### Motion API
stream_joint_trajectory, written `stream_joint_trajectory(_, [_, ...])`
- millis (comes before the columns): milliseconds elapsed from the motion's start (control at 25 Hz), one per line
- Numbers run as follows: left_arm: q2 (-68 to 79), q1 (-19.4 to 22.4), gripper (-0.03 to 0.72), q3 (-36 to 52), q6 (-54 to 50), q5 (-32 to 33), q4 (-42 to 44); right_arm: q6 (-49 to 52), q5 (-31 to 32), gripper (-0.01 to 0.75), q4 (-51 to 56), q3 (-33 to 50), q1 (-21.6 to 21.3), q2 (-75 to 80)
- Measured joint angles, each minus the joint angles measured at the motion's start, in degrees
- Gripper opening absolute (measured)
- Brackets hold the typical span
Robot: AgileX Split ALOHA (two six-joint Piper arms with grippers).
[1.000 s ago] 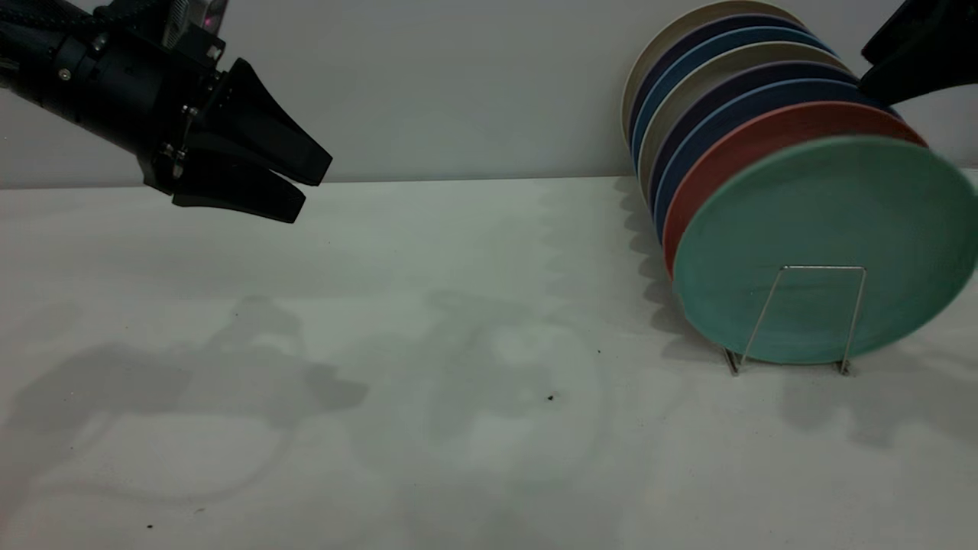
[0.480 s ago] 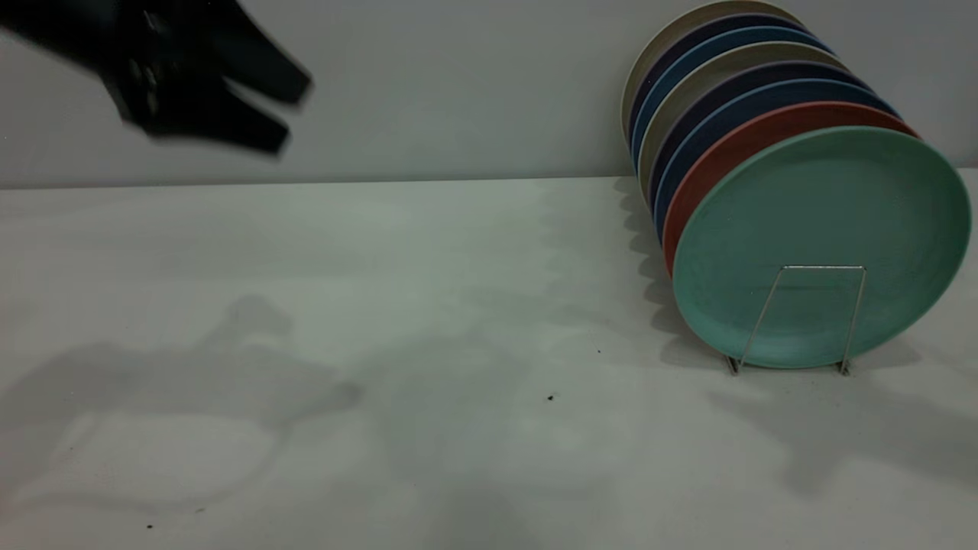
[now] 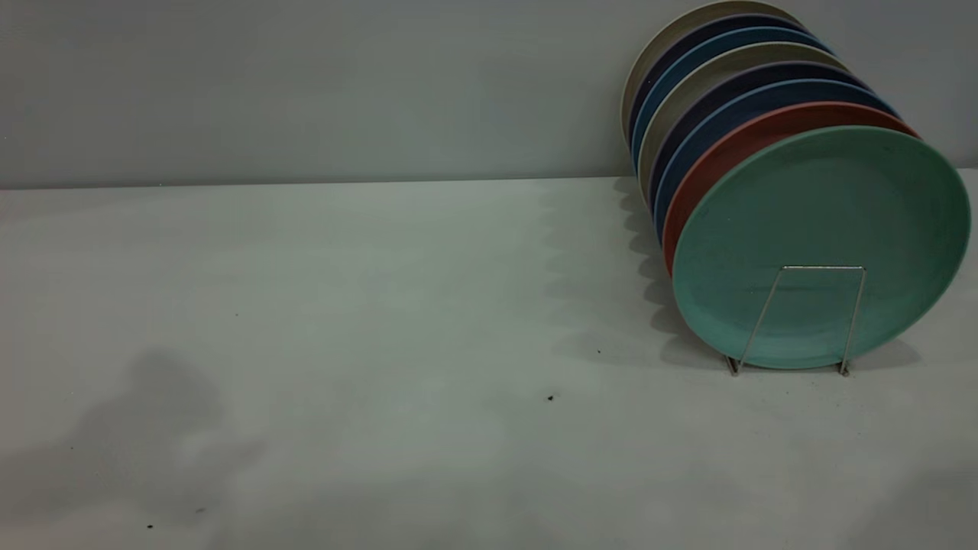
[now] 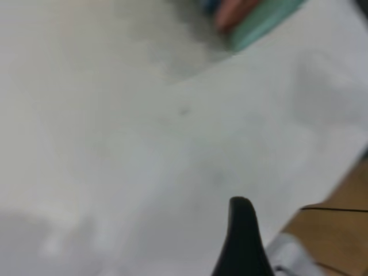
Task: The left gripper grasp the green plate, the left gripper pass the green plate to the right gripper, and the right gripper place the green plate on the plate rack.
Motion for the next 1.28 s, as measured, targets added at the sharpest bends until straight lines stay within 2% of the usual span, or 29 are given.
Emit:
stream_joint_trajectory(320, [-15.4,0.0,0.582,0.9,-12.5,0.0,14.4,16.3,1.2,0.308,-19.7,15.6,0.0,-23.6])
stream_joint_trajectory(560, [-25.1,0.0,0.582,11.0,-17.6,0.0,20.3,24.7,-0.4,0.384,-29.5,26.7,0.0,-37.6])
stream_joint_trajectory(680, [-29.8,0.0,0.582,17.9,-18.2,0.0,22.8,26.3,-2.6,0.427,-30.3,30.9,0.0,-41.5])
stream_joint_trajectory(840, [-36.4,0.0,0.582,26.9,-18.9,-0.2,25.4,27.7,-4.4,0.439,-29.5,35.2,0.0,-43.9])
stream_joint_trajectory(1120, [-47.0,0.0,0.582,39.2,-23.0,-0.3,32.1,28.8,-5.3,0.439,-28.7,35.7,0.0,-45.2])
stream_joint_trajectory(1280, [-51.5,0.0,0.582,44.0,-24.2,-0.6,32.8,28.9,-5.4,0.439,-28.4,35.7,0.0,-46.0])
